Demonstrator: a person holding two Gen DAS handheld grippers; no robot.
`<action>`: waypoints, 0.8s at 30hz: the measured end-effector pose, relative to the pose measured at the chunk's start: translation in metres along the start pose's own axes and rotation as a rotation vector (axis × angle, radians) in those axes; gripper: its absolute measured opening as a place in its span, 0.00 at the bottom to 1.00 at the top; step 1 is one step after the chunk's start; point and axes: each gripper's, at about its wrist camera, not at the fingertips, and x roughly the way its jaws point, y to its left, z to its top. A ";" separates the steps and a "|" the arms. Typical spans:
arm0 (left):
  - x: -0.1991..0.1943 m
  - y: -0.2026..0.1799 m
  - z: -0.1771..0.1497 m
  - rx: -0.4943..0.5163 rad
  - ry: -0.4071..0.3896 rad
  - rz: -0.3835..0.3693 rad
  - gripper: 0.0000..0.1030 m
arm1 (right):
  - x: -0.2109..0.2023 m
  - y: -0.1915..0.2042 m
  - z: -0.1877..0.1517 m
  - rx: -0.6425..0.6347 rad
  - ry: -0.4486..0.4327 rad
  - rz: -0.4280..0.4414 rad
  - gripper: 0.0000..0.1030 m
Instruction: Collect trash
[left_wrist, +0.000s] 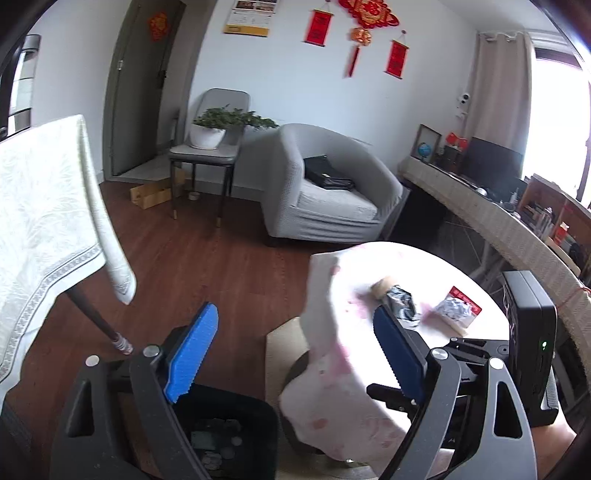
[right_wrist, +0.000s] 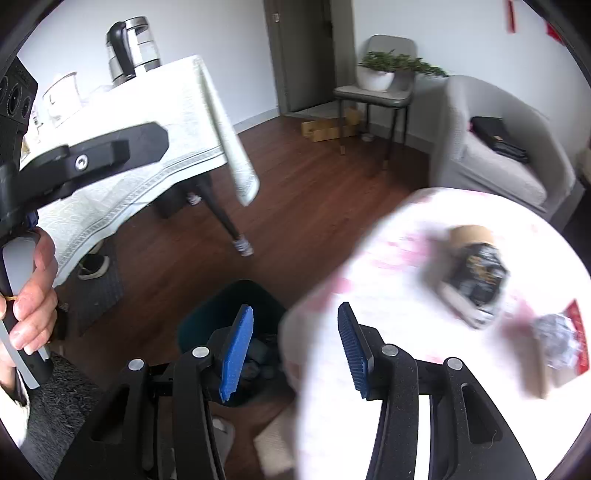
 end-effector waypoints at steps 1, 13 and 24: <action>0.004 -0.007 0.000 0.009 0.006 0.000 0.87 | -0.003 -0.005 -0.002 -0.001 -0.002 -0.015 0.47; 0.054 -0.071 -0.008 0.107 0.064 -0.042 0.88 | -0.050 -0.096 -0.031 -0.019 -0.014 -0.180 0.47; 0.111 -0.110 -0.024 0.183 0.168 -0.072 0.88 | -0.061 -0.136 -0.027 -0.154 0.025 -0.221 0.47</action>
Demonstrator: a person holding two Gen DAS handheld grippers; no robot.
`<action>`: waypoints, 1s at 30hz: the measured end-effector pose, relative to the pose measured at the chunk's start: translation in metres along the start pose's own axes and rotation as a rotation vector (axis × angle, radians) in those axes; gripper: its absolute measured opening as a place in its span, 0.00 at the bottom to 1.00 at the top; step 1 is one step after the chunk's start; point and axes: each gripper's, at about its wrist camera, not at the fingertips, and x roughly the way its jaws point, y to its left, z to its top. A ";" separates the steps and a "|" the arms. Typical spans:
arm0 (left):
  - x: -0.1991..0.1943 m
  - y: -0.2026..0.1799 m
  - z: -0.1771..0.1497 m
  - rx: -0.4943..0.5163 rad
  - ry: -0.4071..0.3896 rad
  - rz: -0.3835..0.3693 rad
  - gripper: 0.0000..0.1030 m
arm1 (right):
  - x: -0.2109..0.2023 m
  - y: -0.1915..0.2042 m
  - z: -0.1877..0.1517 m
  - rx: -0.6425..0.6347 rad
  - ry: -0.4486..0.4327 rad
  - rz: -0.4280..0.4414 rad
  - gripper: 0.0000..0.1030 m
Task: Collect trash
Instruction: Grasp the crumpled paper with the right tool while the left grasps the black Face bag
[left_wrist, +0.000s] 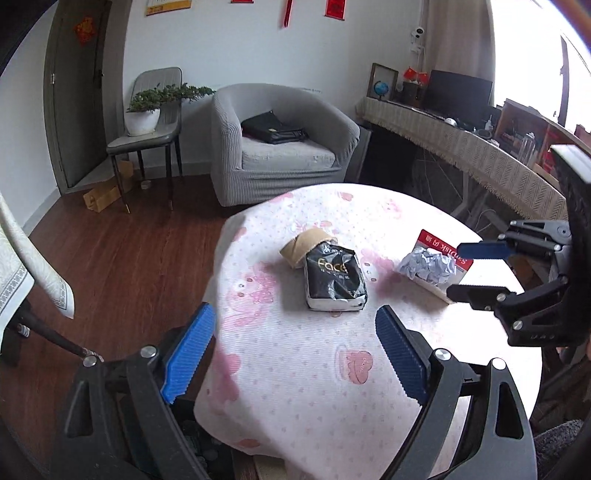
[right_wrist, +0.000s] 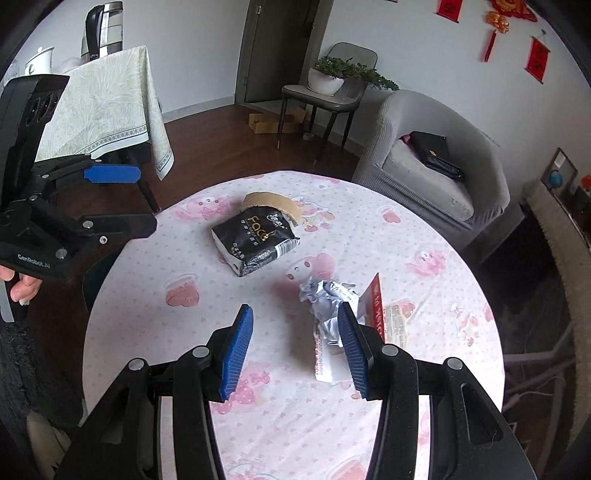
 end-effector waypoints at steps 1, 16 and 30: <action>0.006 -0.001 0.000 -0.003 0.012 -0.001 0.88 | 0.001 -0.002 0.002 -0.006 -0.002 0.004 0.47; 0.046 -0.026 0.007 0.028 0.039 -0.010 0.88 | 0.037 -0.037 0.003 0.064 0.038 0.052 0.34; 0.074 -0.032 0.013 0.040 0.117 0.038 0.88 | 0.030 -0.055 -0.007 0.309 -0.112 0.122 0.27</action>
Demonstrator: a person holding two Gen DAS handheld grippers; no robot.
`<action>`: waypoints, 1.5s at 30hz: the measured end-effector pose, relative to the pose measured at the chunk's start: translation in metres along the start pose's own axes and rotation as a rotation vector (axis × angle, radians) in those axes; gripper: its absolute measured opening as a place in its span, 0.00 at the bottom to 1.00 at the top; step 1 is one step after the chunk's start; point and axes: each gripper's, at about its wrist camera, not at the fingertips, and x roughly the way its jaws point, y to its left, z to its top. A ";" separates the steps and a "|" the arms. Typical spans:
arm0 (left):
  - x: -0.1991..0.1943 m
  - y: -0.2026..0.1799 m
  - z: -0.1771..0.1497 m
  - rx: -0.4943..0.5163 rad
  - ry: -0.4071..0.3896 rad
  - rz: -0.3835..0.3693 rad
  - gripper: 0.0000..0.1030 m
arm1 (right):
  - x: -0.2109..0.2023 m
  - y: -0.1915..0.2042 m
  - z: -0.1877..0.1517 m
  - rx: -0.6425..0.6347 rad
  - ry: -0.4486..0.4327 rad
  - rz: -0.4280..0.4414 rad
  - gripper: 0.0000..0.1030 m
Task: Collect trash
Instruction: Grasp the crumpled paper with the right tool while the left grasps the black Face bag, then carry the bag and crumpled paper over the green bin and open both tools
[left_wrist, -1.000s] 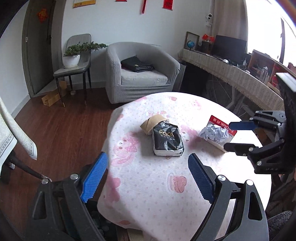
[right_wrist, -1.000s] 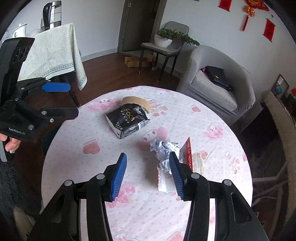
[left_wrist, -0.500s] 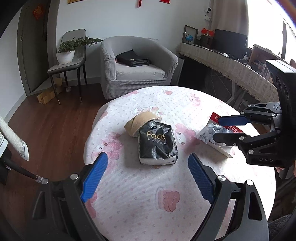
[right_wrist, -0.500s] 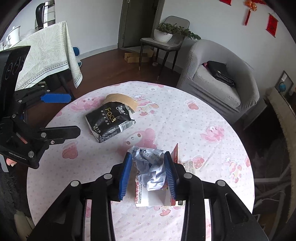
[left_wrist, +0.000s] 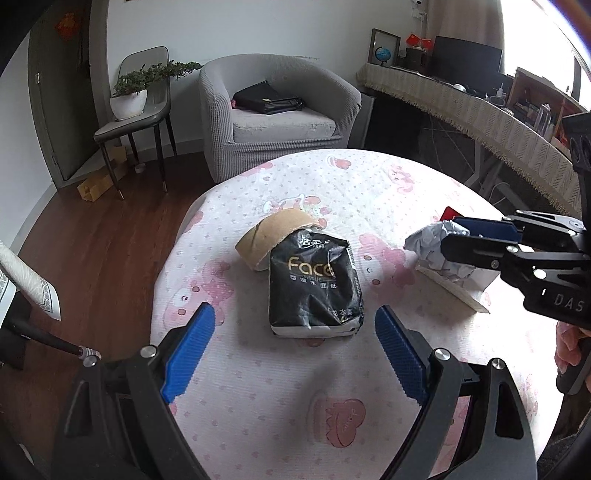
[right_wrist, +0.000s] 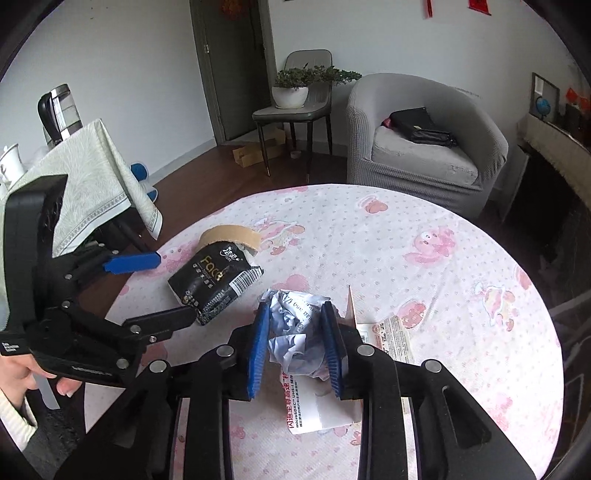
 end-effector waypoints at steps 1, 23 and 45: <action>0.001 -0.002 0.000 0.004 0.004 -0.002 0.87 | -0.004 0.000 0.001 0.008 -0.013 0.010 0.27; 0.012 -0.009 0.002 -0.021 0.037 0.041 0.53 | -0.024 0.000 0.010 0.104 -0.090 0.117 0.27; -0.035 -0.021 -0.036 -0.004 0.141 -0.124 0.52 | -0.037 0.013 0.030 0.152 -0.097 0.128 0.27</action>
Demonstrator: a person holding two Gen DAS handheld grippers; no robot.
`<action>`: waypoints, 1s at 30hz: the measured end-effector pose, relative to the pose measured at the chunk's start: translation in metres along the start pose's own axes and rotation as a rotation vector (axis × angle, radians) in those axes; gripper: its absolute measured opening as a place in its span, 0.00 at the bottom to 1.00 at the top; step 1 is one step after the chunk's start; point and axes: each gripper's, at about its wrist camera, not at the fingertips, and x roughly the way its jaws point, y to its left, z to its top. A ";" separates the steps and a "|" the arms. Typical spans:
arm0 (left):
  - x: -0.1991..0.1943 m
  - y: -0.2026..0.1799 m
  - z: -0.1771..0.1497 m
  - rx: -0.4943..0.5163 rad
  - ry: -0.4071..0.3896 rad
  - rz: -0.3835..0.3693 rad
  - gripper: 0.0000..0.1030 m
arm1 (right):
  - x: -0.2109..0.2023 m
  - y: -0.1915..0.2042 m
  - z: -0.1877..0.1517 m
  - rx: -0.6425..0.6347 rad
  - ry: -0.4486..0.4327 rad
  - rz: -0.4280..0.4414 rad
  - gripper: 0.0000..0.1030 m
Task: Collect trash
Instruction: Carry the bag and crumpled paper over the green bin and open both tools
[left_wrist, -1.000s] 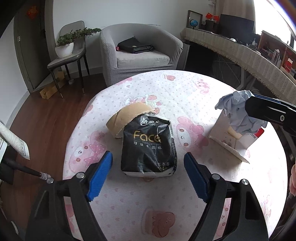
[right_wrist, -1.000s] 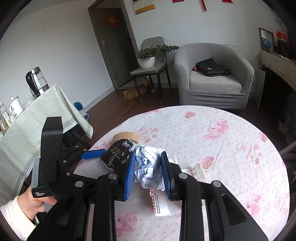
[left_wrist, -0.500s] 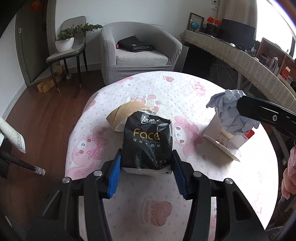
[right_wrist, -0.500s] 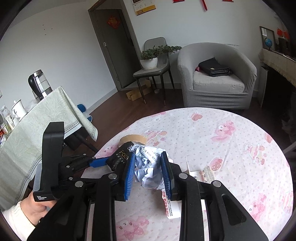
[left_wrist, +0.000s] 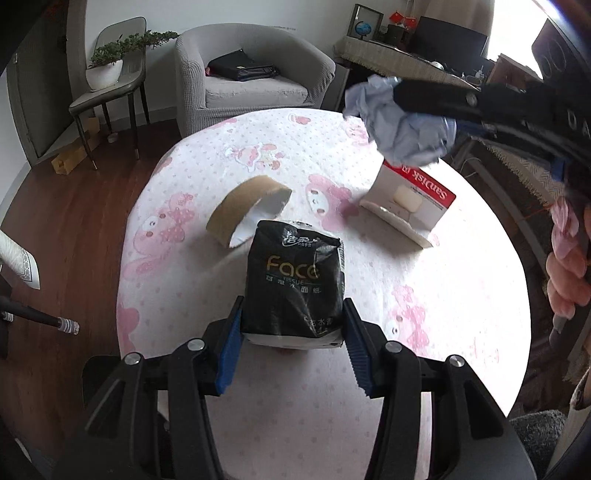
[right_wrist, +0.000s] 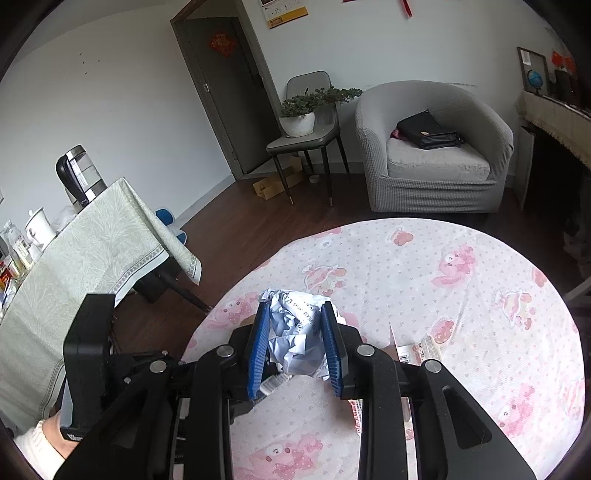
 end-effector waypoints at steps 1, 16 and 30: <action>-0.003 0.000 -0.005 0.000 0.005 -0.006 0.52 | -0.002 0.002 0.002 0.002 -0.007 0.006 0.28; -0.049 0.079 -0.054 -0.072 -0.030 0.033 0.51 | 0.047 0.071 0.012 -0.069 0.061 0.047 0.28; -0.069 0.174 -0.094 -0.178 -0.027 0.122 0.51 | 0.089 0.162 -0.007 -0.135 0.139 0.141 0.28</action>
